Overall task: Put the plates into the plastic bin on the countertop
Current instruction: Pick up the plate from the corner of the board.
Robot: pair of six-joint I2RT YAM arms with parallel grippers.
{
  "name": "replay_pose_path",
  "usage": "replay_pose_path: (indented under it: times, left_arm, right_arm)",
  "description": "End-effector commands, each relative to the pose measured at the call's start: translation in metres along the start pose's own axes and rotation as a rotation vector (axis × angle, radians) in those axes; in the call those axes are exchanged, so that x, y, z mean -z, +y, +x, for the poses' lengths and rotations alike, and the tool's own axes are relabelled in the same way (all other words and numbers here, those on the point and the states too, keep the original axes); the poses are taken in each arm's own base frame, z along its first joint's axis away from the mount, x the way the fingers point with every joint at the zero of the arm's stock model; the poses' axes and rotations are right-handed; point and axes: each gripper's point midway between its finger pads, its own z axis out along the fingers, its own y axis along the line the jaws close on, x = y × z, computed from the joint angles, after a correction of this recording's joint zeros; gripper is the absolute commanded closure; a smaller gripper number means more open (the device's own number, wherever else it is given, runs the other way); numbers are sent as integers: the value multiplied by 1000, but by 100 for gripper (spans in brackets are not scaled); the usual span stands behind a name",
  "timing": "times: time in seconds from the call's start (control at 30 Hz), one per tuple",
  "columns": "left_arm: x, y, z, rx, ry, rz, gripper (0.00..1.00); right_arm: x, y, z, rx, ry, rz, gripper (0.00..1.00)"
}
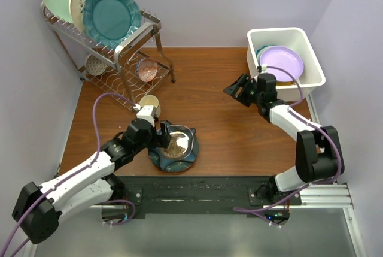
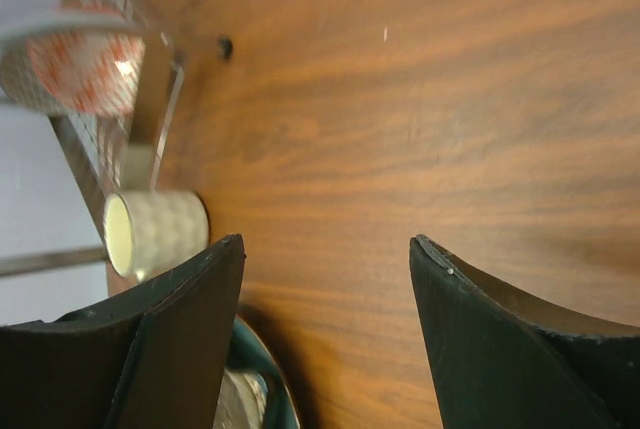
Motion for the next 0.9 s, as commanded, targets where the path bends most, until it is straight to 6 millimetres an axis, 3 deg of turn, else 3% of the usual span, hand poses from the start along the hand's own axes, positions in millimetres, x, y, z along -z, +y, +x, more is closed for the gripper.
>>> replay_pose_path:
  times: [0.0, 0.3, 0.5, 0.7, 0.87]
  left_arm:
    - [-7, -3, -8, 22, -18, -15, 8]
    - [-28, -4, 13, 20, 47, -3, 29]
    - [-36, -4, 22, 14, 84, -6, 43]
    - [-34, -3, 27, 14, 106, -9, 41]
    - [-18, -2, 4, 44, -5, -1, 31]
  right_arm:
    - [-8, -1, 32, 24, 68, -28, 30]
    - [-10, -14, 81, 25, 162, -29, 30]
    - [-7, -22, 99, 13, 195, -36, 30]
    - [-1, -25, 105, 16, 205, -31, 30]
    - [2, -28, 109, 19, 212, -30, 30]
